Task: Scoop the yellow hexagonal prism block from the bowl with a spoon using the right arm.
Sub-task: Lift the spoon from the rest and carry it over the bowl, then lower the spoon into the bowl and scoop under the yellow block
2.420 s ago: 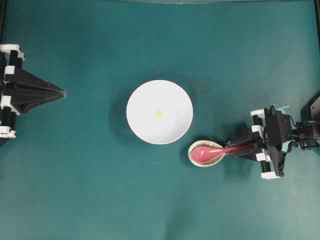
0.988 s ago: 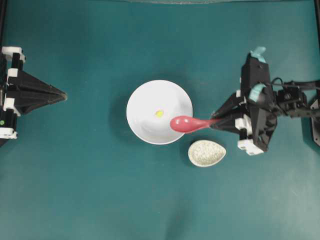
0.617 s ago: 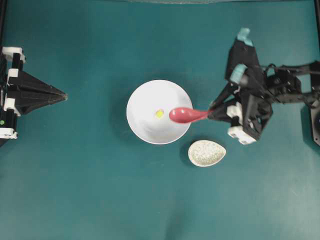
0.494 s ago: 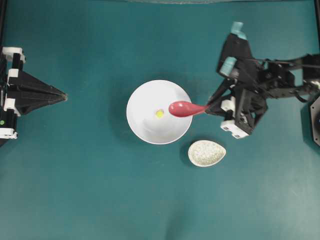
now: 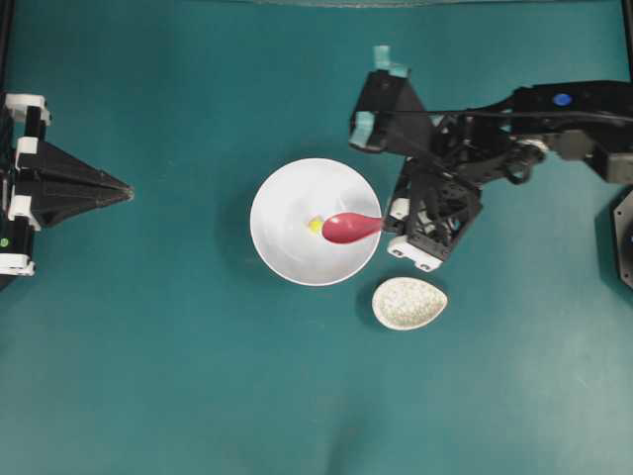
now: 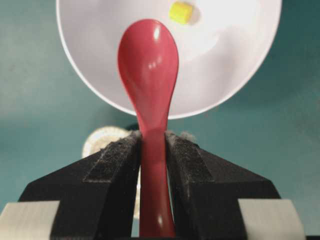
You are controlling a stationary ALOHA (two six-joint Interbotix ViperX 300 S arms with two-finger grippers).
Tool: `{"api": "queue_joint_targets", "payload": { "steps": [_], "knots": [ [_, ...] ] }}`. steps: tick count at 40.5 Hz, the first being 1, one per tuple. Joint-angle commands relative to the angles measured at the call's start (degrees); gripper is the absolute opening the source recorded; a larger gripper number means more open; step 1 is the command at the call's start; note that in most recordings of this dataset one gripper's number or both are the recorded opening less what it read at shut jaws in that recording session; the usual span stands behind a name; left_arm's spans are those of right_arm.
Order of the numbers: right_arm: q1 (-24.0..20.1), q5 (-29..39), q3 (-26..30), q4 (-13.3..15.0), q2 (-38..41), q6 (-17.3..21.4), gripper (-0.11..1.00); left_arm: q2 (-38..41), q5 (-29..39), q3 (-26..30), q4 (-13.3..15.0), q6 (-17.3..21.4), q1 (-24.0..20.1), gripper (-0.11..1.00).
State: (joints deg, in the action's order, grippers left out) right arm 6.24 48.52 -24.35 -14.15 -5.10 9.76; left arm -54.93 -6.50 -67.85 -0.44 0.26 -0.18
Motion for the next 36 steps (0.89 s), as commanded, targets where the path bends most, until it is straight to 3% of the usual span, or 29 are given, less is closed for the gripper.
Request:
{"api": "queue_joint_targets", "payload": {
  "steps": [1, 12, 36],
  "knots": [
    [0.26, 2.46, 3.52, 0.26, 0.70, 0.26, 0.23, 0.26, -0.18, 1.41, -0.18, 0.00, -0.09, -0.01],
    [0.26, 5.62, 6.15, 1.58, 3.52, 0.35, 0.23, 0.18, 0.26, 1.32, -0.18, 0.00, -0.09, -0.01],
    [0.44, 2.37, 6.15, 3.16, 8.44, 0.26, 0.23, 0.00, 0.88, 1.41, -0.18, 0.00, -0.09, -0.01]
  ]
}}
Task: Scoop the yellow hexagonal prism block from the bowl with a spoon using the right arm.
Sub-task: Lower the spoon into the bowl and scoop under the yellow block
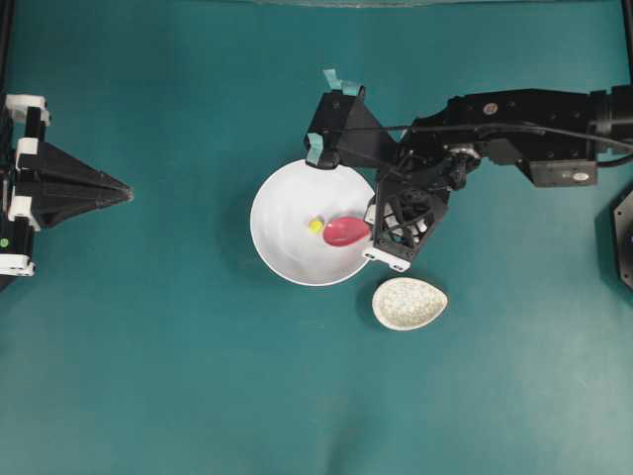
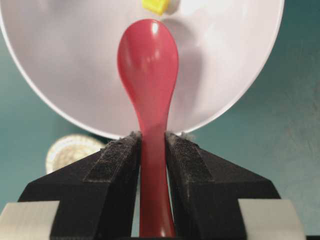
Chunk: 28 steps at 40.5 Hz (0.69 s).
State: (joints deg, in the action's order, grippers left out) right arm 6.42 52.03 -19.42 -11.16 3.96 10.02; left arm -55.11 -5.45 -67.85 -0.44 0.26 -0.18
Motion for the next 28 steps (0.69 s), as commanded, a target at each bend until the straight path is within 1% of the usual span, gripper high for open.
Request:
{"api": "queue_joint_targets", "payload": {
  "steps": [1, 7, 18, 28],
  "knots": [
    [0.26, -1.41, 1.32, 0.18, -0.62, 0.00, 0.23, 0.18, -0.18, 1.41, -0.18, 0.00, -0.09, -0.01],
    [0.26, -3.16, 1.32, 0.35, -0.35, 0.00, 0.23, 0.09, -0.18, 1.32, -0.18, 0.09, -0.09, -0.01],
    [0.44, -3.96, 1.32, 0.88, 0.44, -0.09, 0.23, 0.09, -0.09, 1.41, -0.18, 0.00, -0.09, -0.01],
    [0.70, -9.49, 1.85, 1.14, 0.44, -0.88, 0.23, 0.09, -0.09, 1.41, -0.18, 0.09, -0.09, -0.01]
  ]
}}
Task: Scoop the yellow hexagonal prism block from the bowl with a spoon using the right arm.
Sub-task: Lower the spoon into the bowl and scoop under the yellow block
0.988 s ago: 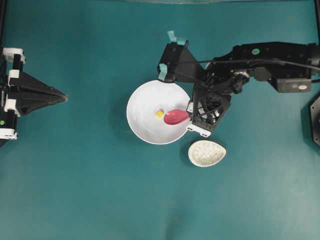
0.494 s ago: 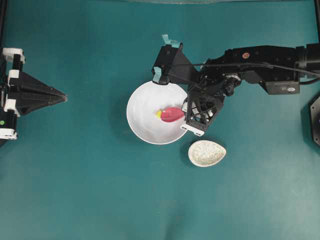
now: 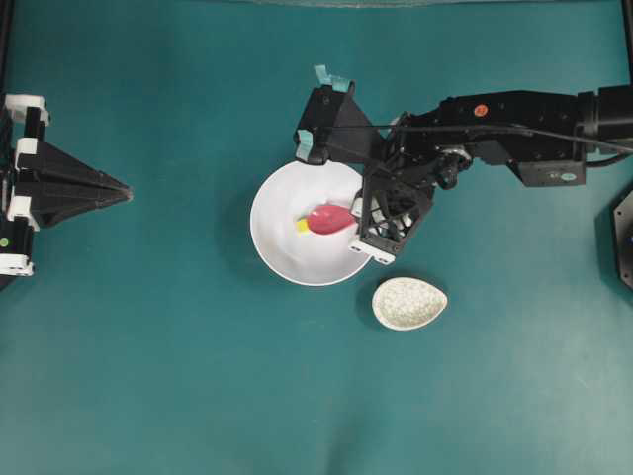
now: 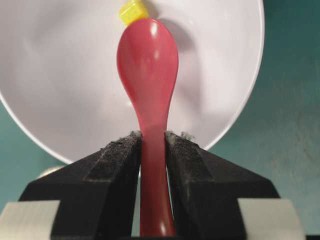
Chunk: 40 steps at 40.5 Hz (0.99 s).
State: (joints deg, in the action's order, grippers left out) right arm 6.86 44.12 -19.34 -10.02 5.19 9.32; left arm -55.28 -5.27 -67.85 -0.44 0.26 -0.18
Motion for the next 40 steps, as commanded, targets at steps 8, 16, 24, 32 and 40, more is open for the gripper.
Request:
{"api": "queue_joint_targets", "payload": {
  "steps": [8, 16, 24, 32, 40],
  "knots": [
    [0.44, -3.69, 3.78, 0.35, -0.79, -0.79, 0.23, 0.26, -0.26, 1.41, -0.18, 0.09, -0.09, -0.01],
    [0.44, -0.62, 5.54, 1.49, -1.23, -0.79, 0.23, 0.26, -0.26, 1.41, -0.18, 0.09, -0.09, -0.01],
    [0.44, 6.06, 7.73, 2.64, -2.99, -0.18, 0.23, 0.26, -0.26, 1.41, -0.18, 0.09, -0.09, -0.01],
    [0.53, 12.92, 8.88, 2.64, -3.25, 0.53, 0.23, 0.26, -0.26, 1.41, -0.18, 0.09, -0.09, -0.01],
    [0.44, 16.52, 8.79, 2.55, -3.25, 2.37, 0.23, 0.26, -0.26, 1.41, -0.18, 0.09, -0.09, -0.01]
  ]
}}
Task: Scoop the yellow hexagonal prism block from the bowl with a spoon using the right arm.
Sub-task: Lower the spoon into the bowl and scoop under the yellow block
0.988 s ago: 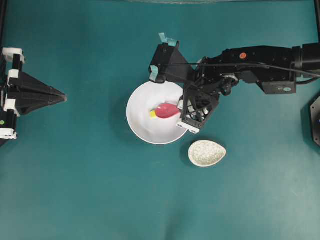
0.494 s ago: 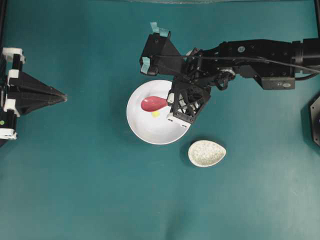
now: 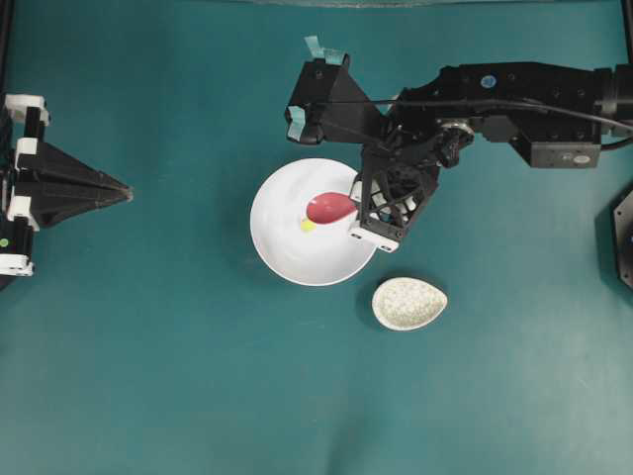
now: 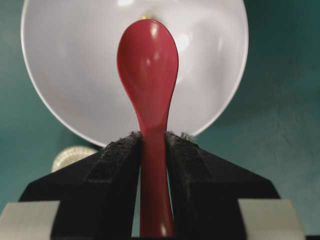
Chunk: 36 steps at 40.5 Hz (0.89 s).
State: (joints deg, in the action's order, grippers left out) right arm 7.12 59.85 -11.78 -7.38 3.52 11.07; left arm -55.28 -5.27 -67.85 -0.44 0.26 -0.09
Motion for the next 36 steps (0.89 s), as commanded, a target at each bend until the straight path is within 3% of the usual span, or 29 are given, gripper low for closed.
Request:
{"api": "queue_joint_targets", "payload": {
  "steps": [1, 36],
  "knots": [
    [0.18, 0.88, 1.32, 0.00, -1.58, 0.88, 0.23, 0.26, -0.35, 1.32, -0.18, 0.09, -0.18, -0.01],
    [-1.41, -2.81, -0.44, -0.53, 3.52, 2.11, 0.23, 0.26, -0.18, 1.32, -0.18, 0.09, -0.18, -0.01]
  ]
}}
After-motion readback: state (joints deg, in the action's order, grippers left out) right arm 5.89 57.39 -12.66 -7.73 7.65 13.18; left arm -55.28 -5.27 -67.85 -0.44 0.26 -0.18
